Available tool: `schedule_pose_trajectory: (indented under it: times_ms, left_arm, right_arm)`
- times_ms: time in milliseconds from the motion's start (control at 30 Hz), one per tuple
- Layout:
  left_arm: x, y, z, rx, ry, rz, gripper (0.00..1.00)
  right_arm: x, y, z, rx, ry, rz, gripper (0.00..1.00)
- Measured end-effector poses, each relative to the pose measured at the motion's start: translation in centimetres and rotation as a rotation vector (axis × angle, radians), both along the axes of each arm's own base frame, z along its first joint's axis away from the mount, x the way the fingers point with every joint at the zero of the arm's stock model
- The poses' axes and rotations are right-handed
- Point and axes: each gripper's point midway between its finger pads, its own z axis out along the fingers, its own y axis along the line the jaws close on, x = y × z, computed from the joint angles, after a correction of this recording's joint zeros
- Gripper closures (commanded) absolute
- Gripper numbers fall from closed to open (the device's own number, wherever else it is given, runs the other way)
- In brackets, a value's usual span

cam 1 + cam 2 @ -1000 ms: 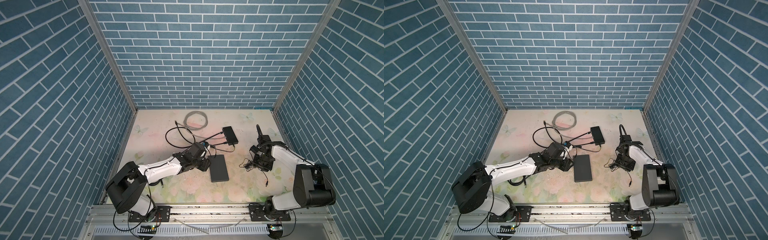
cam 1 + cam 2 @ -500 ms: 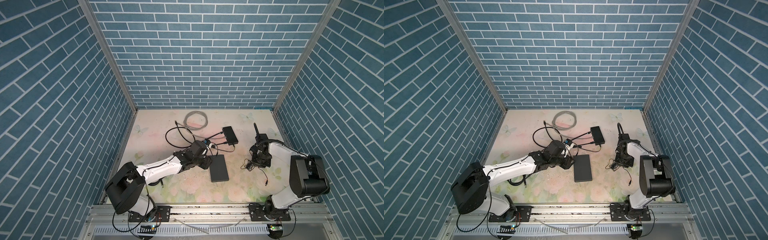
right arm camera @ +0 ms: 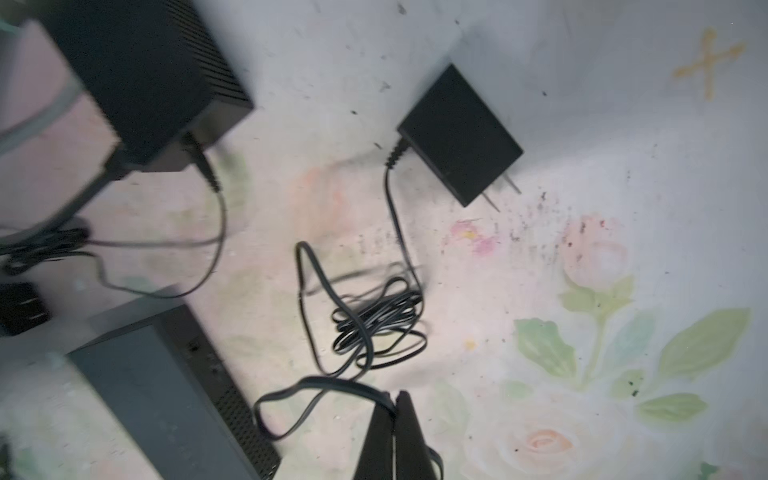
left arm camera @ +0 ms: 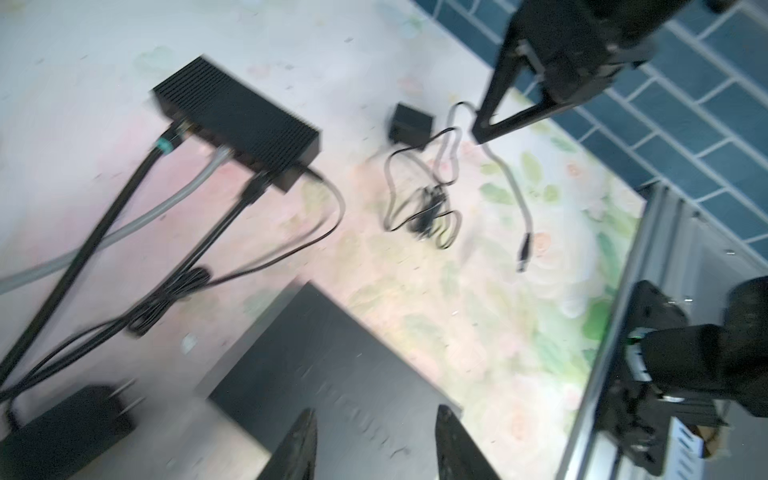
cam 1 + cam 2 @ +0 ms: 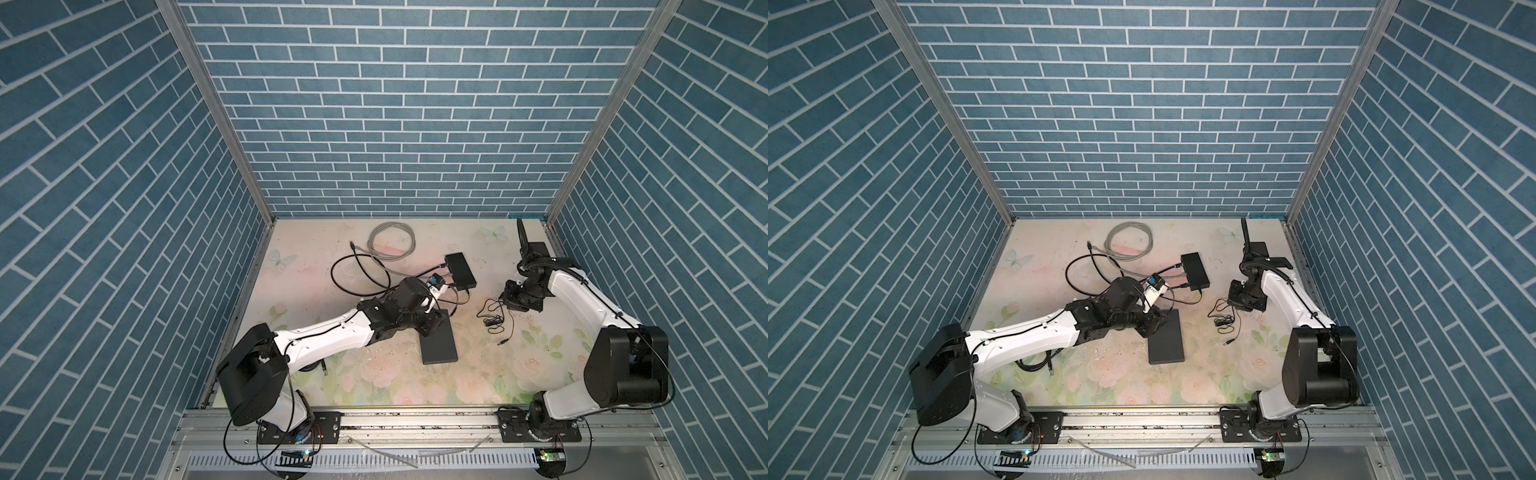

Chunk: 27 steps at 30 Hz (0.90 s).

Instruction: Insert the plug into the switch port

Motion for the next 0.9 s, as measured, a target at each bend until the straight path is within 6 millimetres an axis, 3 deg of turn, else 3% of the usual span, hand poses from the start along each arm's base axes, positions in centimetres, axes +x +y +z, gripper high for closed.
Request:
schedule_pose_trajectory:
  times_ms: [133, 300, 467, 733, 900]
  left_arm:
    - [-2.6, -5.1, -0.3, -0.090, -0.001, -0.138, 0.49]
    - [-3.7, -8.7, -3.8, -0.107, 0.069, -0.205, 0.47]
    - [-3.5, -9.5, -6.0, -0.102, 0.114, -0.197, 0.46]
    - [-2.8, -11.2, -5.2, -0.159, 0.128, -0.181, 0.43]
    - [-3.0, -11.8, -5.9, -0.171, 0.163, -0.183, 0.50]
  right_arm:
    - [-0.4, 1.3, 1.6, 0.088, -0.016, -0.016, 1.00]
    - [-0.5, 2.0, 1.9, 0.136, -0.009, -0.030, 1.00]
    - [-0.5, 2.3, 2.0, 0.155, -0.005, -0.038, 1.00]
    - [-0.3, 2.5, 2.1, 0.171, -0.009, -0.055, 1.00]
    - [-0.2, 2.6, 2.2, 0.175, -0.013, -0.054, 1.00]
